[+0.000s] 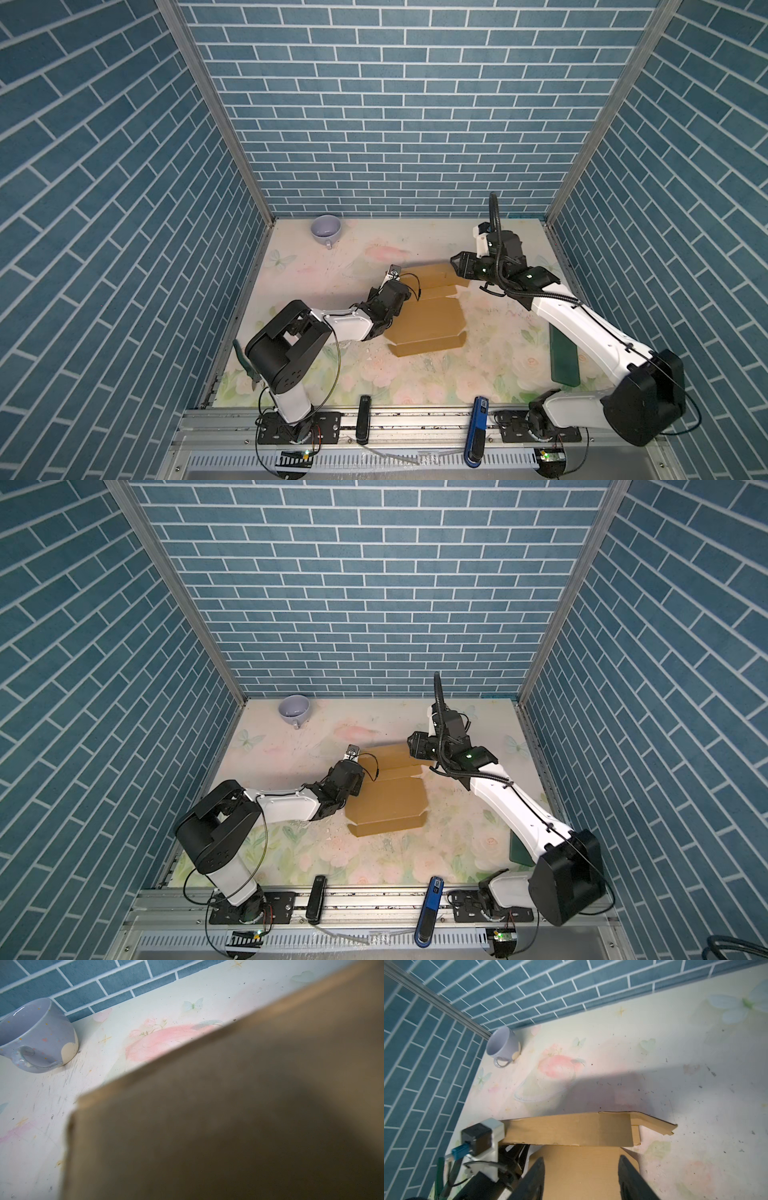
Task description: Fold the paper box
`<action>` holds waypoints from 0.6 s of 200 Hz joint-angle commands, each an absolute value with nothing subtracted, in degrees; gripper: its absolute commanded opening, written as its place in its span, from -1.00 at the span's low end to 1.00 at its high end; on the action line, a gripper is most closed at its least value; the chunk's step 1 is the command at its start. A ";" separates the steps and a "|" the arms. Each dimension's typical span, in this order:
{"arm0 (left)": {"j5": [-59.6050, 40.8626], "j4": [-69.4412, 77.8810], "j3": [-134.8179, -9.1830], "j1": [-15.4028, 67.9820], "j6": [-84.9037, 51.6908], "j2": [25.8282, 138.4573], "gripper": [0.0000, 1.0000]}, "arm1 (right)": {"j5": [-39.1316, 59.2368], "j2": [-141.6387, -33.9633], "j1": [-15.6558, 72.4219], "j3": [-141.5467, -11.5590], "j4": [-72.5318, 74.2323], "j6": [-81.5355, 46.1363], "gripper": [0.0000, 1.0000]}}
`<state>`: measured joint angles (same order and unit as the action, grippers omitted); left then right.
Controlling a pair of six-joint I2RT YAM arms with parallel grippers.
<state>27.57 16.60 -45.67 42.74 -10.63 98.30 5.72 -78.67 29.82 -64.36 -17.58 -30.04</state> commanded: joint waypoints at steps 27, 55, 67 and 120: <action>27.33 17.09 -44.07 42.78 -9.23 95.98 -0.65 | 10.02 -84.33 29.40 -65.90 -16.11 -29.62 0.16; 26.50 17.86 -43.75 42.71 -9.32 96.12 -0.66 | 12.22 -85.64 29.09 -63.44 -11.37 -30.96 0.16; 26.30 17.75 -43.91 42.76 -9.50 96.32 -0.65 | 13.43 -86.01 28.79 -62.87 -9.86 -31.36 0.16; 25.80 17.87 -44.05 42.72 -9.70 96.93 -0.66 | 13.82 -88.13 27.86 -63.51 -10.13 -31.47 0.16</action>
<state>26.24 17.56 -44.40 42.74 -9.82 97.17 13.10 -86.76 28.29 -64.23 -10.85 -31.16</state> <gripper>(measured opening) 0.170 0.580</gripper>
